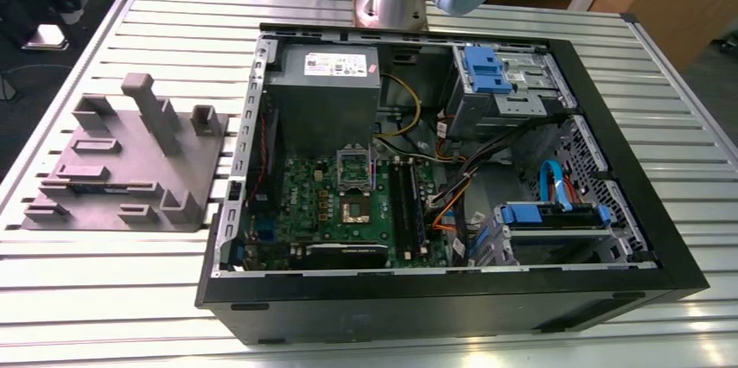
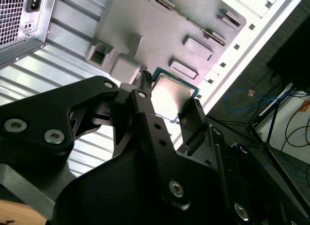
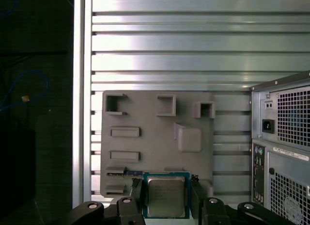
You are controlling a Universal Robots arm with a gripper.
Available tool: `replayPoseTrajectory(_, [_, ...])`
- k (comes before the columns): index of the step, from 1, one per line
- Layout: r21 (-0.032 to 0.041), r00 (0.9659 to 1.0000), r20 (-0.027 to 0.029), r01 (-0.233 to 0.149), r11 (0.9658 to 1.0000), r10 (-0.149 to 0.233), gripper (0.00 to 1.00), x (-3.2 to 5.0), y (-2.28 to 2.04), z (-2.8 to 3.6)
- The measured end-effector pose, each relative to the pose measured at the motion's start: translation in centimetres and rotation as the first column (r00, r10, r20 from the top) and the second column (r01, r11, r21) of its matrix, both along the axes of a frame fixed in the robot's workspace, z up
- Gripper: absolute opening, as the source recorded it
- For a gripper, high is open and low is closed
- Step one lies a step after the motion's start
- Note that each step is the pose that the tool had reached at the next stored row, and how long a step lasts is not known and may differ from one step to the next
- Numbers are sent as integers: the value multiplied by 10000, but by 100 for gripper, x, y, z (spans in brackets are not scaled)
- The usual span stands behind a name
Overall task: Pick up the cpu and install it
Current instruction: 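Pick up the cpu and move it towards the insertion slot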
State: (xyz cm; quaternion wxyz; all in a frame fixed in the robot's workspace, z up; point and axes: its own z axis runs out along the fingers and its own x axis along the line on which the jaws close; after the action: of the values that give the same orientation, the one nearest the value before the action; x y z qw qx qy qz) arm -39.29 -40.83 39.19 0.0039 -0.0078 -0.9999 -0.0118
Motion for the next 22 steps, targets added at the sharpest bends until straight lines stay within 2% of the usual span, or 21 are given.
replayPoseTrajectory(7, [0,10000,0,0,10000,0,47,16,0,0])
replayPoseTrajectory(9, [0,10000,0,0,10000,0,47,60,0,0])
replayPoseTrajectory(17, [0,10000,0,-1,10000,1,47,78,0,0])
replayPoseTrajectory(19, [0,10000,0,0,10000,0,47,112,0,0])
replayPoseTrajectory(22, [0,10000,0,0,10000,0,47,118,0,0])
